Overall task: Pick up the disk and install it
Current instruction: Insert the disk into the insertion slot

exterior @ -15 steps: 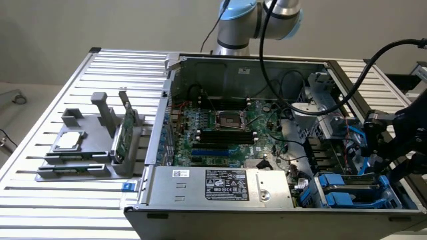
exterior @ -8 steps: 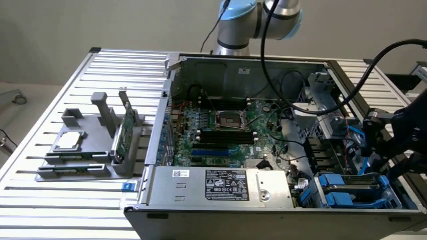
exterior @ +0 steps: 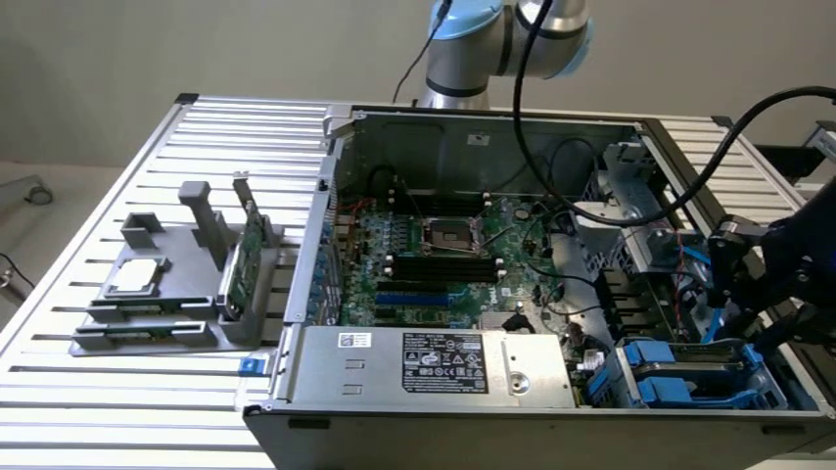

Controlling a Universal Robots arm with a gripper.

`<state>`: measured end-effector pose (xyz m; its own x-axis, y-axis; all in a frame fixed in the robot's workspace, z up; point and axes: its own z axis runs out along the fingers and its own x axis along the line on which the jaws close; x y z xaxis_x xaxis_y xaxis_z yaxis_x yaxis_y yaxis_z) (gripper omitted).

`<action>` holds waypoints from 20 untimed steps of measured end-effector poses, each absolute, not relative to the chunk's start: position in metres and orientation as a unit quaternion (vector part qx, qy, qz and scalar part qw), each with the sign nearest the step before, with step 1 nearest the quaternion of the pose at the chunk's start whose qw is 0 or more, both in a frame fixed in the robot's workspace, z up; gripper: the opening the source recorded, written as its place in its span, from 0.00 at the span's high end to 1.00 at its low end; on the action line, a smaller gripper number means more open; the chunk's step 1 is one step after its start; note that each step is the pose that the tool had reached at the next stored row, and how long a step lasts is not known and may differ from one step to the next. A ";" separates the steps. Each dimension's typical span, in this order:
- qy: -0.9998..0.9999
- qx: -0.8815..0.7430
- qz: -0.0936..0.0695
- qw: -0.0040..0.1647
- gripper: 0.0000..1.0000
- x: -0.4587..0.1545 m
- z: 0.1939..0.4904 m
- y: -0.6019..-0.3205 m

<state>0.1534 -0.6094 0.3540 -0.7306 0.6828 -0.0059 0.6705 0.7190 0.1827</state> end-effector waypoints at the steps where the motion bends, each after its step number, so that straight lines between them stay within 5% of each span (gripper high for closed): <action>1: 0.925 0.368 0.086 0.036 0.69 0.154 0.353 -0.609; 20: 0.906 0.410 0.104 0.031 0.69 0.162 0.336 -0.610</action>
<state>0.1618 -0.6100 0.3360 -0.6624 0.7486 0.0287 0.7356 0.6426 0.2146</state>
